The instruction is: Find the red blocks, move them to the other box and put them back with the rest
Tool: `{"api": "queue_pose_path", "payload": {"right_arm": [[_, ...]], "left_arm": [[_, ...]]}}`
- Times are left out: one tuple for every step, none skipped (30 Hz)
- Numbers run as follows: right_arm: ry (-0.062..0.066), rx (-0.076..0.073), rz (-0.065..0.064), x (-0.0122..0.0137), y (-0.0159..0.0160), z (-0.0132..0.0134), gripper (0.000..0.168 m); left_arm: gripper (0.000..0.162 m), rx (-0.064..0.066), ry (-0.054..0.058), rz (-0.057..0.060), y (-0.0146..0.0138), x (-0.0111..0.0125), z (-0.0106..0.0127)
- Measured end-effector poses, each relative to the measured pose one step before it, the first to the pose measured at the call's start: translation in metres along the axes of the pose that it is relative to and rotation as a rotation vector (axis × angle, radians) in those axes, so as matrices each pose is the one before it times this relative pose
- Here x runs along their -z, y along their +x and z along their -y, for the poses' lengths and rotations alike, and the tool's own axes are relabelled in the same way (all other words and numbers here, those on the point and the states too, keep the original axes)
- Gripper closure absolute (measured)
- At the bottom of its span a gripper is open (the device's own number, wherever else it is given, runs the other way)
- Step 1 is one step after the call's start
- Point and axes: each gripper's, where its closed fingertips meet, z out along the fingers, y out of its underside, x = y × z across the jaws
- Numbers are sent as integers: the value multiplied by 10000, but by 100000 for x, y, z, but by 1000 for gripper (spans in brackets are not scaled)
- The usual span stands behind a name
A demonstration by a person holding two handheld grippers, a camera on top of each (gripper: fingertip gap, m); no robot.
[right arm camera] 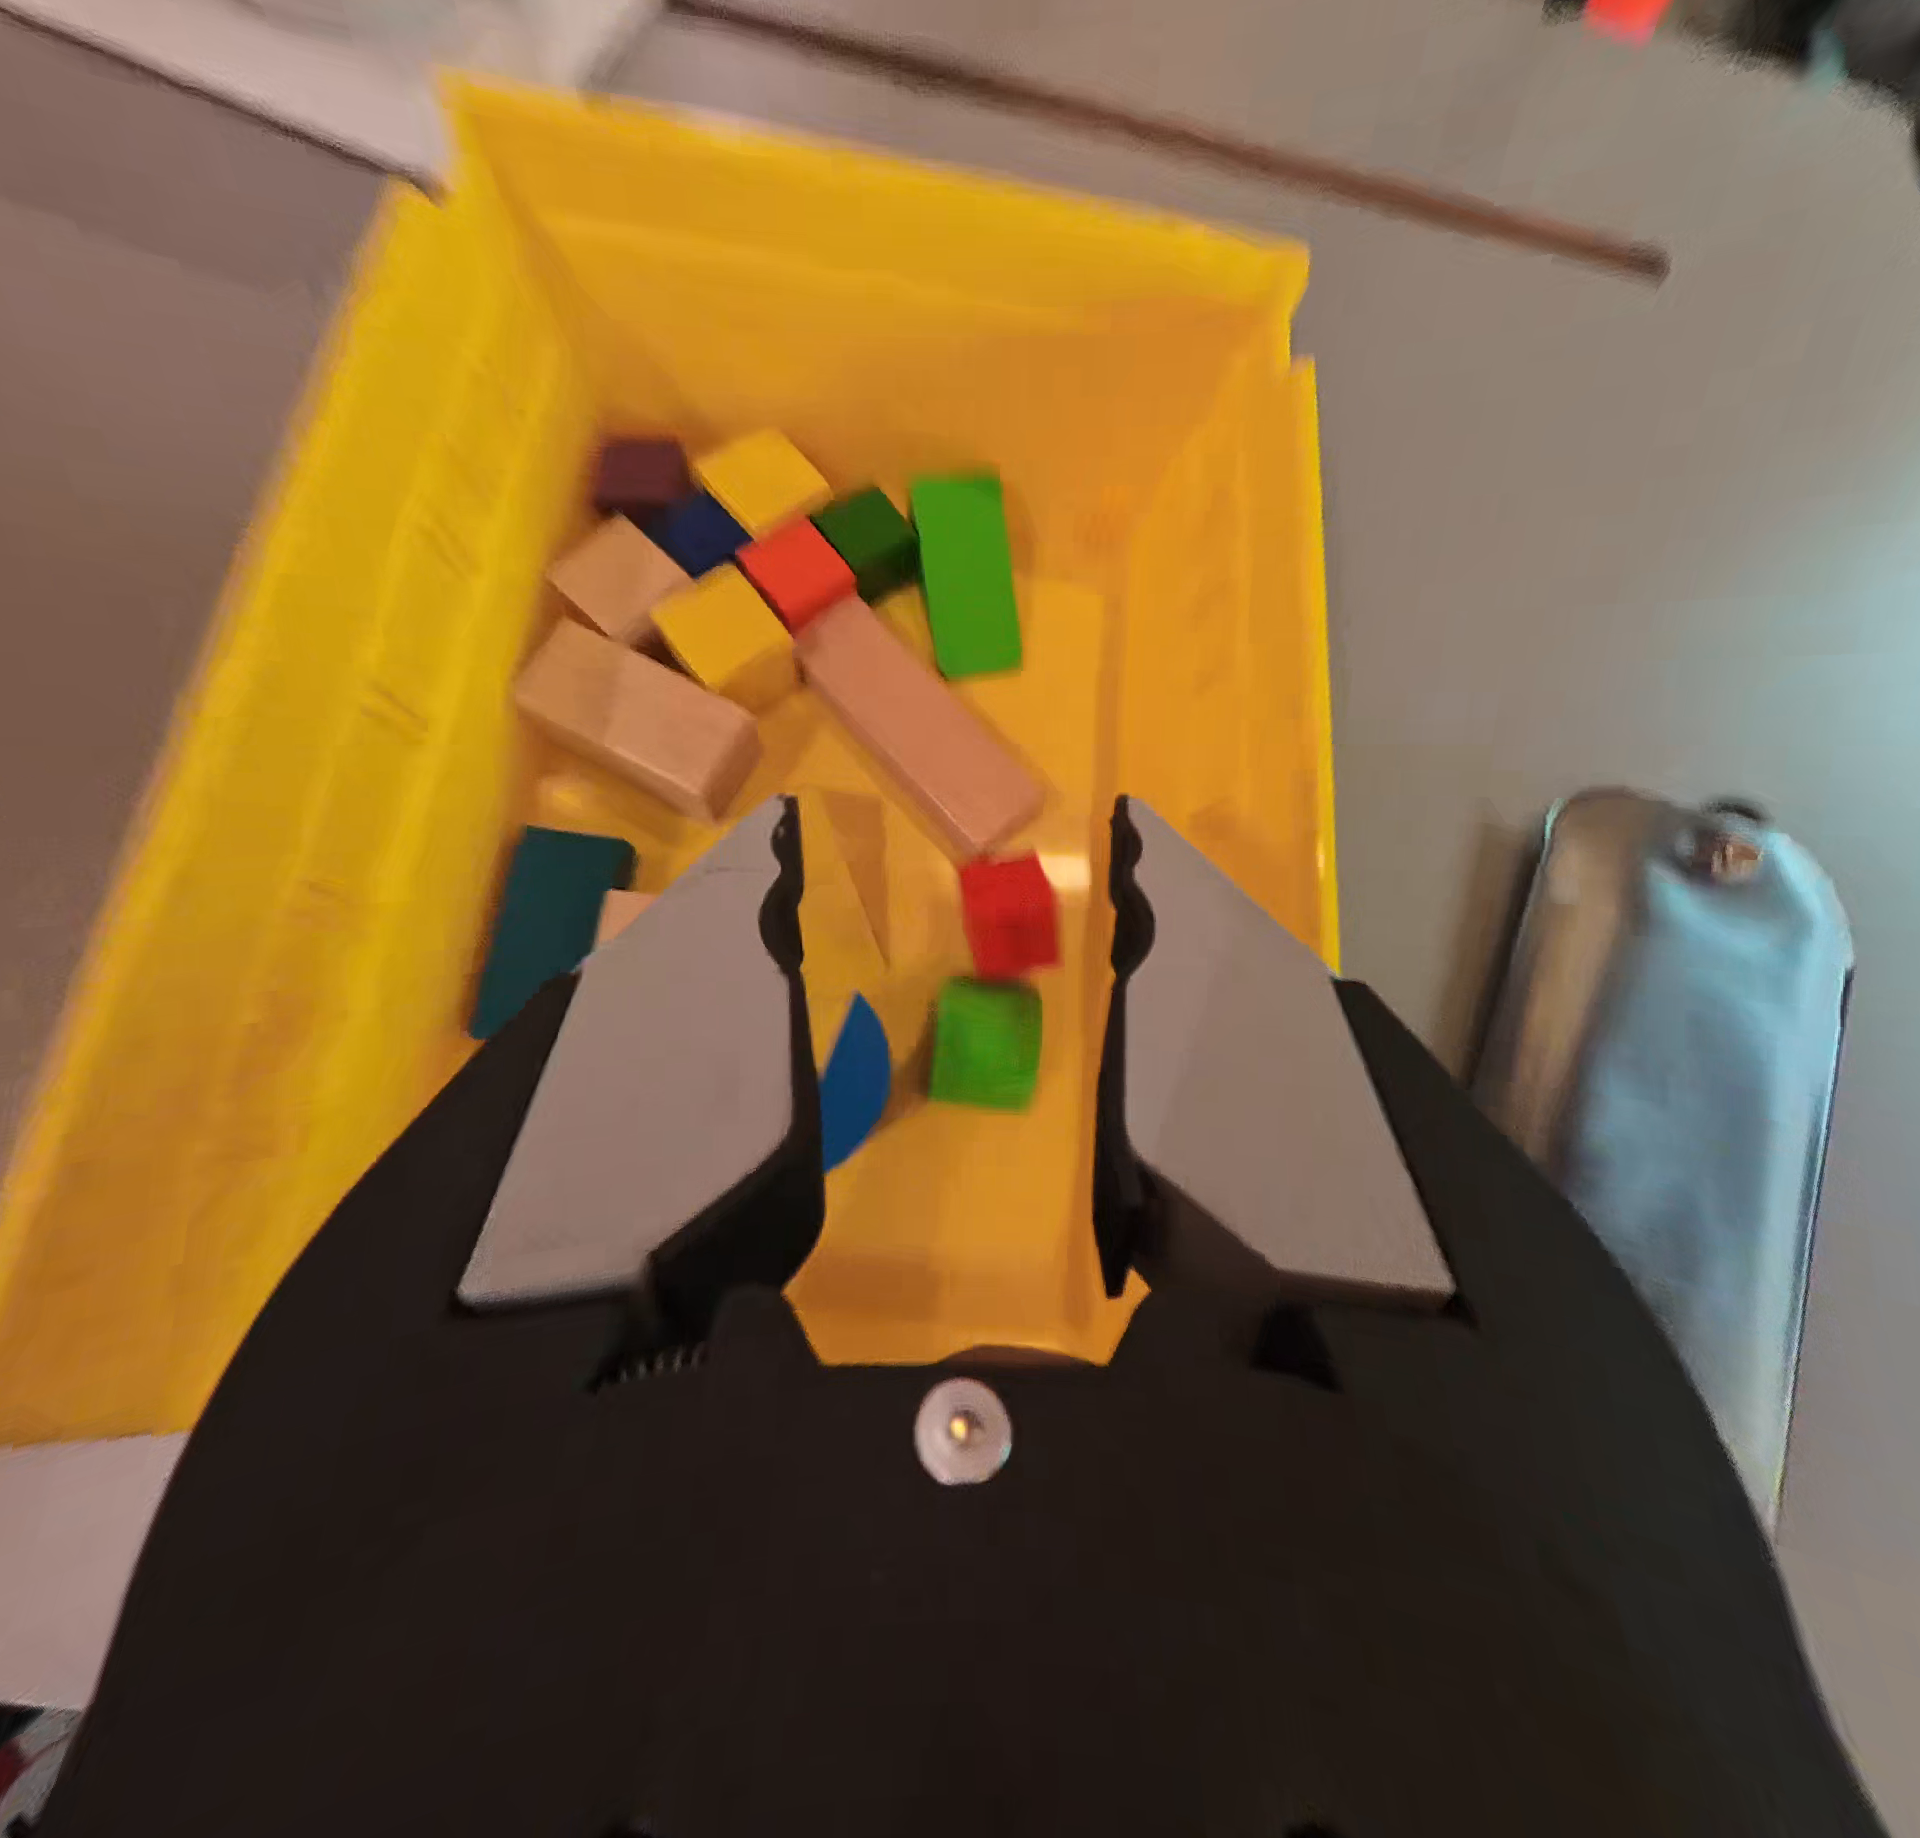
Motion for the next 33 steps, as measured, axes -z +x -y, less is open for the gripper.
{"api": "queue_pose_path", "payload": {"right_arm": [[913, 39, 237, 1160, -937, 1688, 120], [820, 14, 279, 987, -1069, 1610, 121], [635, 44, 352, 722, -1223, 1358, 121], [417, 91, 371, 461, -1234, 1013, 120], [242, 121, 271, 262, -1037, 703, 119], [140, 133, 119, 153, -746, 470, 118], [91, 126, 11, 69, -528, 321, 118], [67, 105, -26, 27, -454, 240, 118], [58, 84, 10, -20, -487, 207, 118], [66, 77, 95, -42, -617, 208, 118], [61, 67, 154, -55, -676, 183, 118], [36, 62, 153, -78, -646, 117, 119], [-10, 70, 108, -80, -531, 17, 119], [-54, 66, 35, -60, -366, -70, 119], [-63, 51, -24, -24, -212, -111, 119], [-43, 32, -26, 32, -171, -83, 118], [-10, 6, 7, 63, -155, -47, 118], [11, -15, 42, 96, -176, 2, 118], [21, -17, 57, 104, -170, 28, 118], [35, -13, 46, 127, -139, 54, 118], [36, -2, 30, 100, -98, 65, 118], [16, 17, 25, 94, -98, 25, 118], [5, 30, 32, 60, -95, 25, 118], [6, 34, 36, 22, -103, 20, 118], [7, 36, 34, -4, -88, 29, 118], [11, 44, 30, -19, -70, 38, 118], [3, 38, 20, -45, -30, 14, 118], [-12, 21, 16, -49, -10, -17, 118], [-17, 11, 18, -39, 5, -41, 118], [-5, 10, 12, -36, 18, -18, 118], [10, 7, -2, -10, 39, 10, 118], [14, -7, 6, -13, 28, 25, 118], [10, -12, 36, -27, -45, 9, 118]], "left_arm": [[118, 368, -289, -30, -997, -227, -1236], [121, 309, -464, -100, -847, -250, -1514], [131, 184, -595, -229, -576, -239, -1734], [137, 102, -679, -345, -296, -216, -1845], [134, 91, -648, -250, -334, -204, -1694], [130, 139, -469, -82, -501, -164, -1275], [127, 147, -335, -162, -318, -97, -939], [126, 158, -167, -237, -117, 7, -566], [129, 173, -63, -348, 157, 122, -347], [132, 71, -126, -473, 470, 200, -453], [132, -118, -255, -376, 461, 184, -680], [130, -277, -318, -112, 190, 134, -822], [127, -294, -318, 44, -34, 48, -860], [124, -203, -298, -74, 65, -47, -811], [120, -79, -213, -281, 291, -112, -647], [118, -26, -96, -375, 385, -131, -414], [115, -1, 18, -361, 375, -140, -161], [113, 12, 24, -407, 486, -155, -99], [109, 4, -82, -345, 432, -180, -212], [103, 1, -204, -145, 181, -229, -371], [97, -1, -302, -15, 13, -273, -501], [93, -21, -381, 40, -42, -358, -615], [88, -31, -420, 154, -224, -446, -646], [89, -4, -474, 233, -357, -492, -671], [91, 29, -447, 124, -189, -531, -560], [92, 63, -214, -149, 166, -352, -98], [93, 100, -28, -382, 487, -166, 154], [97, 19, -66, -295, 368, -117, 61], [98, 48, -48, -153, 162, -80, 22], [98, 61, -11, -160, 134, -63, 22], [99, 76, 42, -196, 162, -54, 24], [97, 125, 27, -112, -9, -50, -22], [94, 178, -21, -104, -72, -52, -93]]}}
